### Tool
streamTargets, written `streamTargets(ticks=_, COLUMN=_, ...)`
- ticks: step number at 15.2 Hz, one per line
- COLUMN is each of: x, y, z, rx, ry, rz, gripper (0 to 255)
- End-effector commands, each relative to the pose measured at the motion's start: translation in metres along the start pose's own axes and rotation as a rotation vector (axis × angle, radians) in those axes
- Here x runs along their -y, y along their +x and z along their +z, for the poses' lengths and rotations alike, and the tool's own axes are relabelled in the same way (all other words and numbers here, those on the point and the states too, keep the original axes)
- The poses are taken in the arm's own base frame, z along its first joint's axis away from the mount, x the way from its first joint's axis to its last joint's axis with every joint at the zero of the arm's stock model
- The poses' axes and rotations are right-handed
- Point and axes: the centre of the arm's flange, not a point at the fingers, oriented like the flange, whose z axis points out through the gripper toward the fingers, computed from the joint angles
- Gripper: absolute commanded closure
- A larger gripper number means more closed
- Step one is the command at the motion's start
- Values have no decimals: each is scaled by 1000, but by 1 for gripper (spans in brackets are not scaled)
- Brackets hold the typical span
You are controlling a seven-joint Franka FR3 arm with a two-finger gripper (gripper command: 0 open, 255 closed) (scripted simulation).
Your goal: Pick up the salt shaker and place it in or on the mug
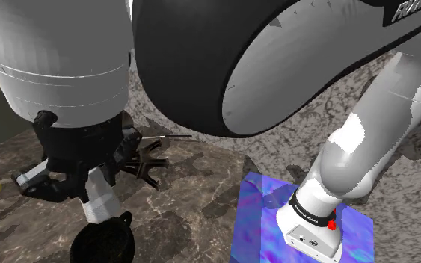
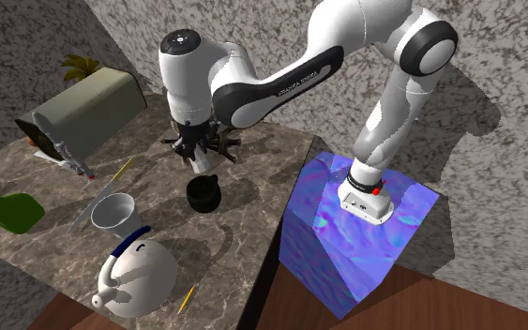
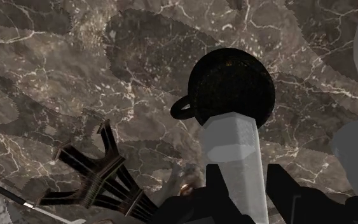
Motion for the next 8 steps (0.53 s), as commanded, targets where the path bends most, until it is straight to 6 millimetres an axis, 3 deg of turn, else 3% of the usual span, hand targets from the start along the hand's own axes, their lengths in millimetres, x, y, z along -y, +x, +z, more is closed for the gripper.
streamTargets(ticks=1, x=4, y=-4, z=7, rx=0, ry=0, rz=2, gripper=255)
streamTargets(ticks=8, x=5, y=-12, z=43, rx=0, ry=0, rz=2, gripper=255)
